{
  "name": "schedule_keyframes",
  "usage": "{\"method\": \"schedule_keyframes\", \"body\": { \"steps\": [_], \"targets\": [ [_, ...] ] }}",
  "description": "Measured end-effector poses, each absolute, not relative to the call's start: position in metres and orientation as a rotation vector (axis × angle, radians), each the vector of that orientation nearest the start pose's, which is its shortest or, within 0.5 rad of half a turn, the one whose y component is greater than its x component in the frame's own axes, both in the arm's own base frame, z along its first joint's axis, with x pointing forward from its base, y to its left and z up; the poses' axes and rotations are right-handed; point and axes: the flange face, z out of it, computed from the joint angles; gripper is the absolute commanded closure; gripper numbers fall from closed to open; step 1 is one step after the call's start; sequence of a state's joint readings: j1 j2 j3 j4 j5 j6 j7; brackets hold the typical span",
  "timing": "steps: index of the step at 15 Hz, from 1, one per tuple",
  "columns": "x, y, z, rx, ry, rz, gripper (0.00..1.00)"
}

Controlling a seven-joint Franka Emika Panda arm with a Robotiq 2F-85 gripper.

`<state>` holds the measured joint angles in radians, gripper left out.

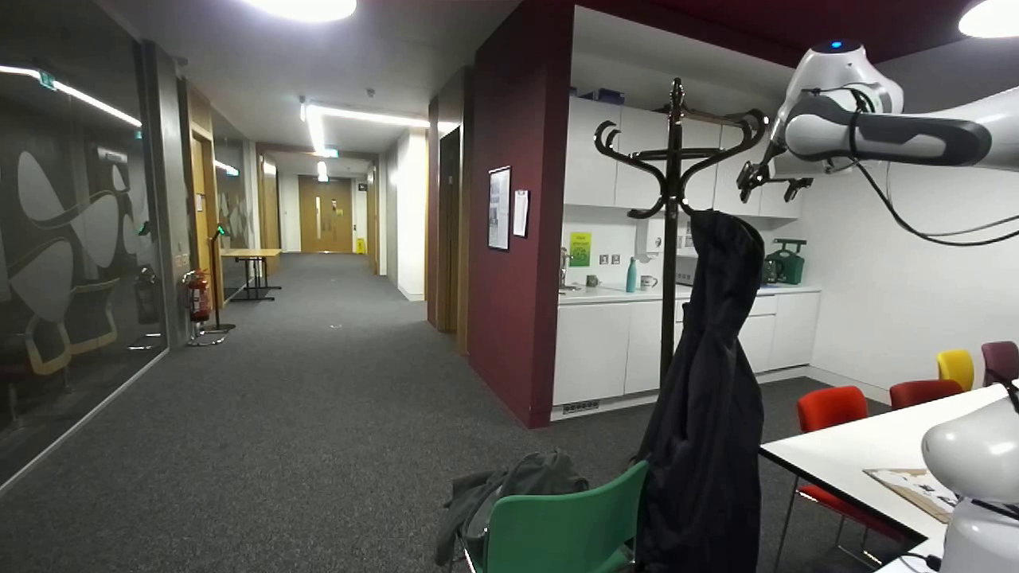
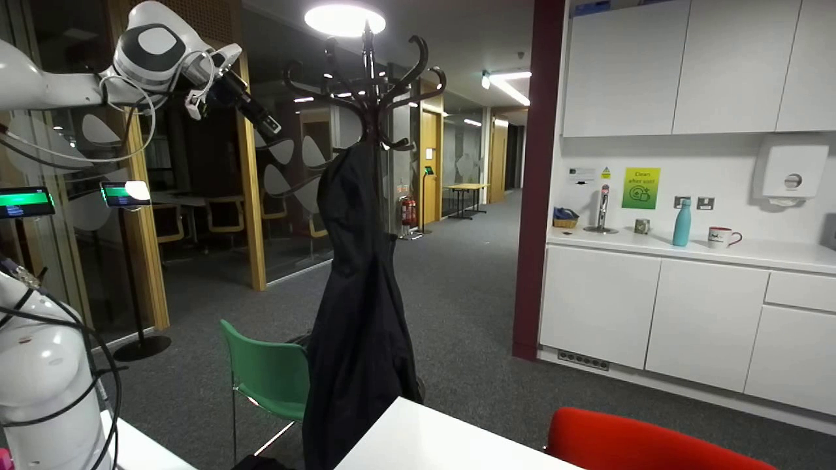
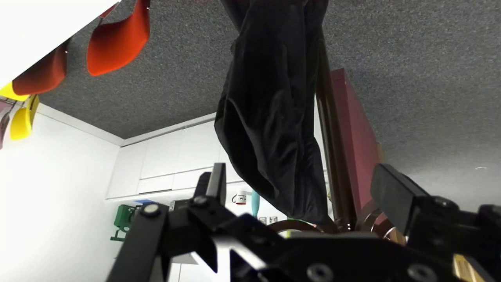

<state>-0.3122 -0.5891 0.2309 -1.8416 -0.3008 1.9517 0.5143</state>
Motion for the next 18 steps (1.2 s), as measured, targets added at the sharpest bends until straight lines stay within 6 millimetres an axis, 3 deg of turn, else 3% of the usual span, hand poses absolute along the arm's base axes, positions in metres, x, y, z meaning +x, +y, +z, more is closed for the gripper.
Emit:
{"method": "schedule_keyframes", "body": {
  "steps": [6, 10, 14, 18],
  "targets": [
    [0.376, -0.002, 0.81, -3.058, 0.896, -1.26, 0.0],
    [0.376, 0.006, 0.797, -3.109, 0.888, -1.141, 0.0],
    [0.383, 0.008, 0.777, -3.152, 0.894, -1.034, 0.0],
    [0.395, 0.005, 0.74, -3.19, 0.925, -0.921, 0.0]
  ]
}}
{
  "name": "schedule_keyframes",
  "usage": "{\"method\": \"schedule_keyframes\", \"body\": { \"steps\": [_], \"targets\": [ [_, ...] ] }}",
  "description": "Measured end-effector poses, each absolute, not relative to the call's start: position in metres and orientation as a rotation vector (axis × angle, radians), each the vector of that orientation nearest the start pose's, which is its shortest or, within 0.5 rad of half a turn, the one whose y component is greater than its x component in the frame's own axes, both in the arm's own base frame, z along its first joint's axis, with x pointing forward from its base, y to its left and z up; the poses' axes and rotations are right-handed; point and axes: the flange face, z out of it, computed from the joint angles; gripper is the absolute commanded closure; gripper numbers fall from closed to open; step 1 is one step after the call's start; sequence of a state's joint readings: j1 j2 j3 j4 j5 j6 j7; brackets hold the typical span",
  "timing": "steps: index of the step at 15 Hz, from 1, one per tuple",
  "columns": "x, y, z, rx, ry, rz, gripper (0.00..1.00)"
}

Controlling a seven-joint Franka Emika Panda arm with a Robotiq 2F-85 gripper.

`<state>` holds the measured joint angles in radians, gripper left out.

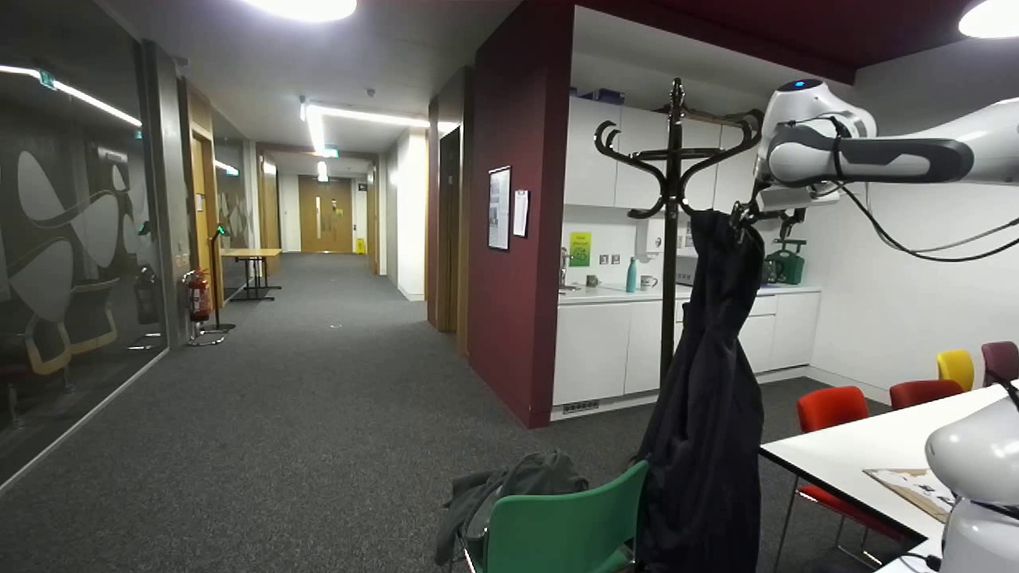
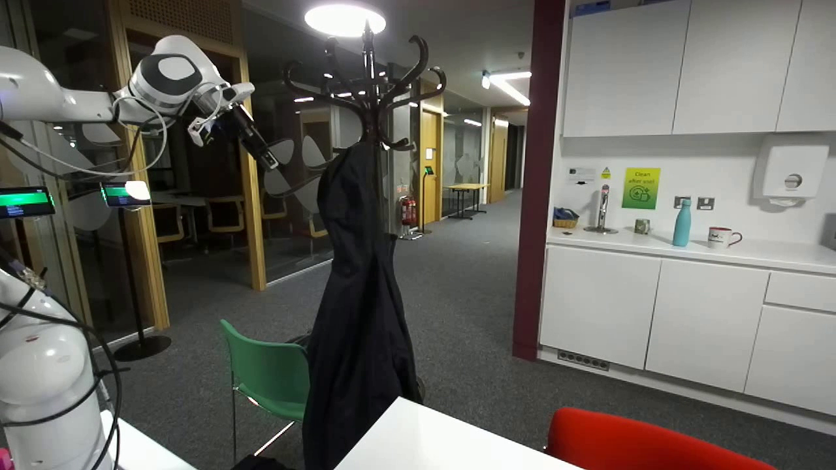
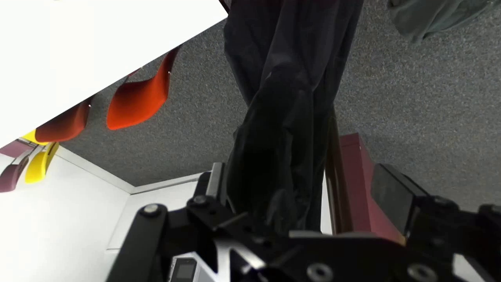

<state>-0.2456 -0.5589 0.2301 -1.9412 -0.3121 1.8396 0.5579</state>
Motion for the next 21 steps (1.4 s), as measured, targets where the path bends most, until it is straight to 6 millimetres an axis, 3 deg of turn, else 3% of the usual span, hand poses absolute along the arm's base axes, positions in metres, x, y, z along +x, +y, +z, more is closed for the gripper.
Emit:
{"method": "schedule_keyframes", "body": {
  "steps": [6, 12, 21],
  "targets": [
    [0.396, 0.016, 0.702, -3.234, 0.879, -0.863, 0.0],
    [0.378, 0.02, 0.701, -3.181, 0.82, -1.139, 0.0],
    [0.362, -0.011, 0.698, -3.068, 0.941, -1.351, 0.0]
  ]
}}
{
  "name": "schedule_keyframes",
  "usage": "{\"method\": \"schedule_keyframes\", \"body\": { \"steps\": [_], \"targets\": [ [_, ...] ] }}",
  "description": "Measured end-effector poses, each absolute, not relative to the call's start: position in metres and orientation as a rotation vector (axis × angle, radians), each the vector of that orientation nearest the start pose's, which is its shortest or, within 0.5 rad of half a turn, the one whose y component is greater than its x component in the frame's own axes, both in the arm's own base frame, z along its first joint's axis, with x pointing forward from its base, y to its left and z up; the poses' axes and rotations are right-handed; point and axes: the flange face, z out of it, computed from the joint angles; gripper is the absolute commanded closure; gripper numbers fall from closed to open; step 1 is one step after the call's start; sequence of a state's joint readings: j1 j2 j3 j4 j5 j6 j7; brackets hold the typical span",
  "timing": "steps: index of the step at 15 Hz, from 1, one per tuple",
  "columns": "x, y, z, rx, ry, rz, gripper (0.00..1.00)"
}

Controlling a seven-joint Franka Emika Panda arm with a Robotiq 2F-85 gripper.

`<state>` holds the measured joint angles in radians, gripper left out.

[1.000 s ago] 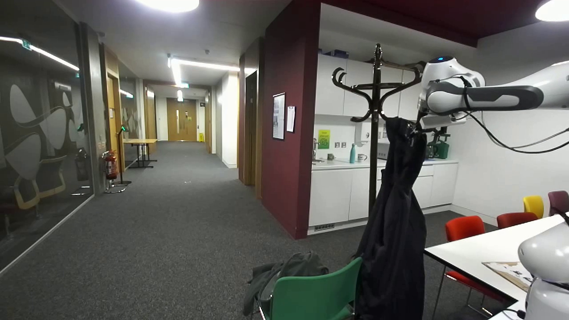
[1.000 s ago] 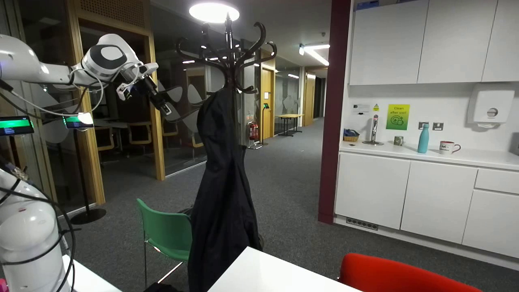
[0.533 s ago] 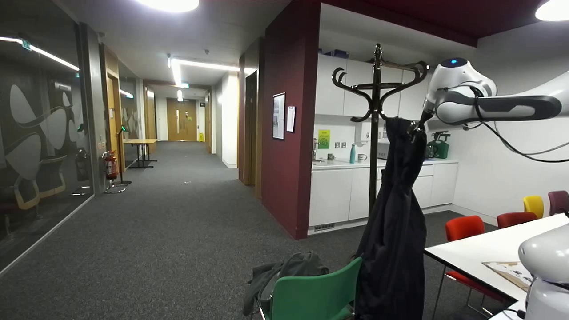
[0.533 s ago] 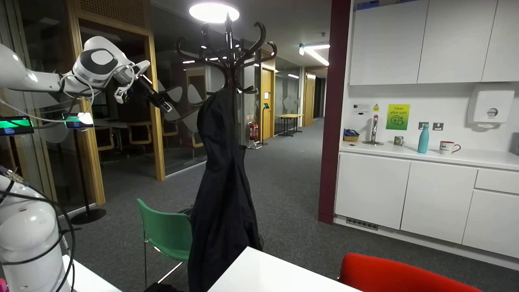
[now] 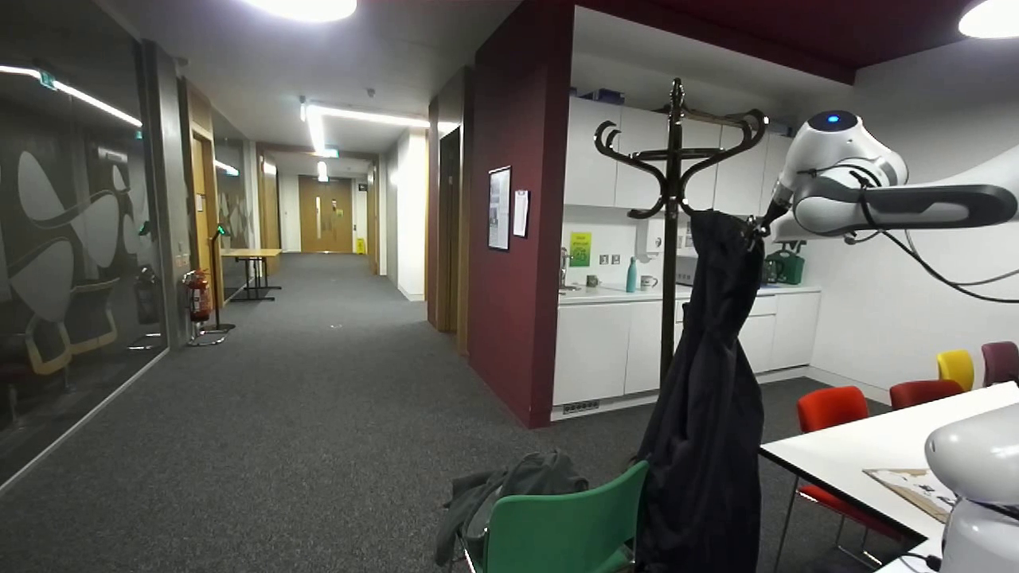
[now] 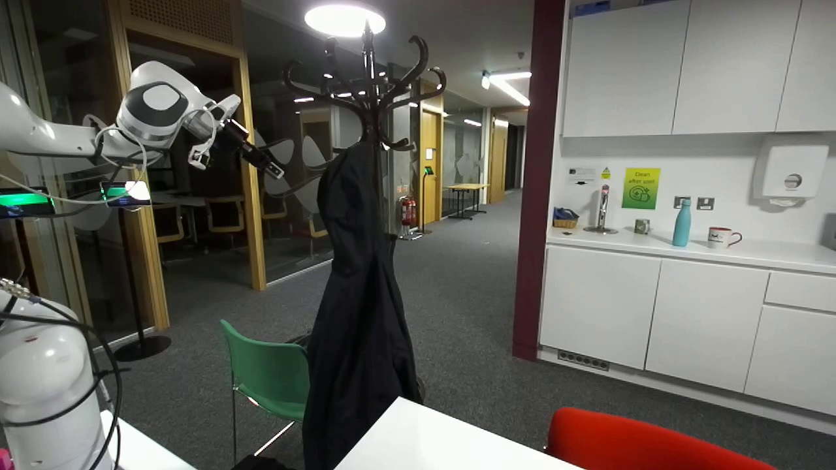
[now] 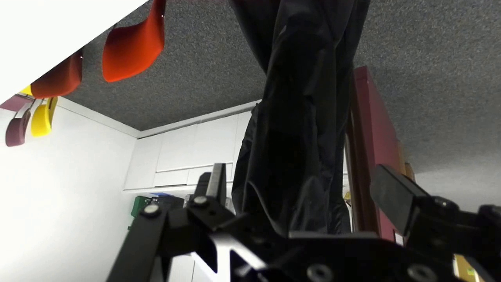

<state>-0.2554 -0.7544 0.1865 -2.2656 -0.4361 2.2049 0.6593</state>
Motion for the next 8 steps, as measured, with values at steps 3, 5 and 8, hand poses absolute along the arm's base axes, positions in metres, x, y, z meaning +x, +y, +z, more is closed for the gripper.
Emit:
{"method": "schedule_keyframes", "body": {
  "steps": [3, 5, 8],
  "targets": [
    [0.364, -0.028, 0.698, -3.055, 0.977, -1.386, 0.0],
    [0.365, -0.036, 0.699, -3.051, 0.99, -1.418, 0.0],
    [0.366, -0.044, 0.701, -3.04, 0.988, -1.479, 0.0]
  ]
}}
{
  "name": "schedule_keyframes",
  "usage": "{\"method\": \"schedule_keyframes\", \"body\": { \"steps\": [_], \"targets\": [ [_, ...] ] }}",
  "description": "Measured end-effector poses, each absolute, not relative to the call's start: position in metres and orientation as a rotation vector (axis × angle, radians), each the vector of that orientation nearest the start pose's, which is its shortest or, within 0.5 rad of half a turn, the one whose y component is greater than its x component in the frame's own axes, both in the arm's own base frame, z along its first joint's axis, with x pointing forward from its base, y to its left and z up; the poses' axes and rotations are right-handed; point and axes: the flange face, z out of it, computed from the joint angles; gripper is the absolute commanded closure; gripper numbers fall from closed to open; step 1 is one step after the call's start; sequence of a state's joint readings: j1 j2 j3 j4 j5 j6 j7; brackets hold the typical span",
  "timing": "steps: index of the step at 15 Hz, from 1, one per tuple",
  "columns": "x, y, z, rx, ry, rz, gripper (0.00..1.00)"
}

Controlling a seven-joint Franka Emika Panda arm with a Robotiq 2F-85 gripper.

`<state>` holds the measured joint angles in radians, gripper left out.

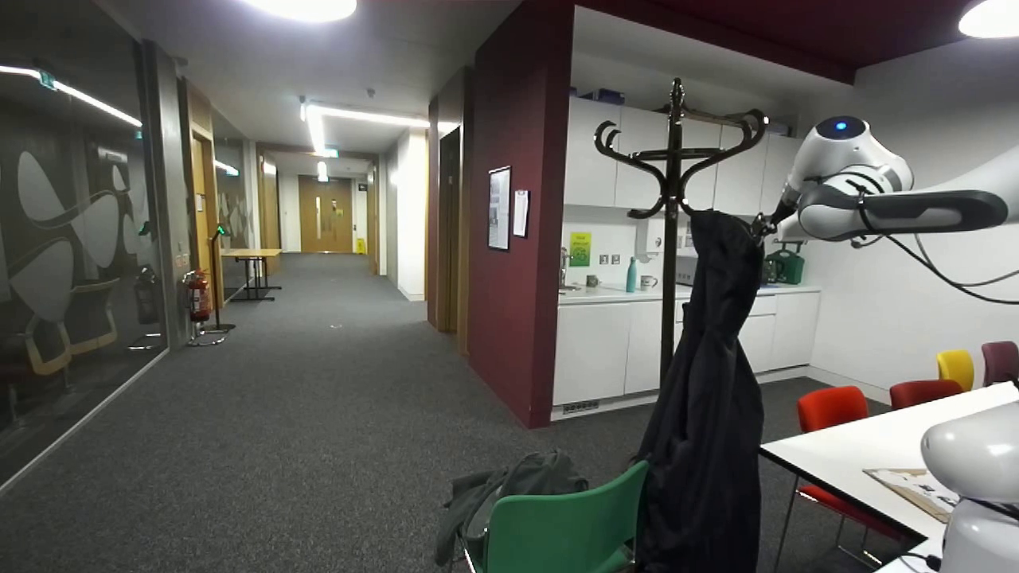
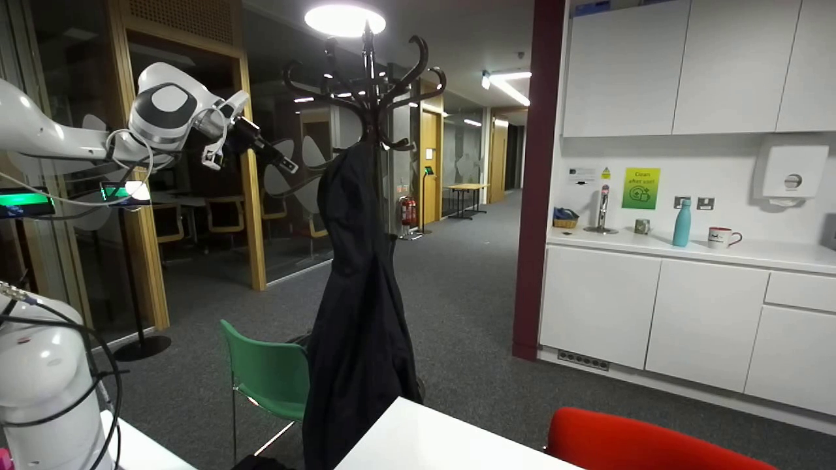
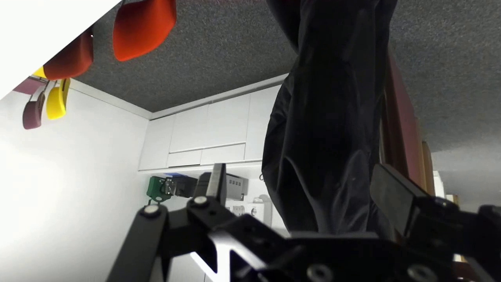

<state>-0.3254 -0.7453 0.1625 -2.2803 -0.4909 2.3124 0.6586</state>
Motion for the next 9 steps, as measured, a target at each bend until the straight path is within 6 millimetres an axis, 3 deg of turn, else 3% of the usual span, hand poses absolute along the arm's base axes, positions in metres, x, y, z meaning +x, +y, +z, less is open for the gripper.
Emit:
{"method": "schedule_keyframes", "body": {
  "steps": [9],
  "targets": [
    [0.377, -0.063, 0.696, -3.003, 0.978, -1.559, 0.0]
  ]
}}
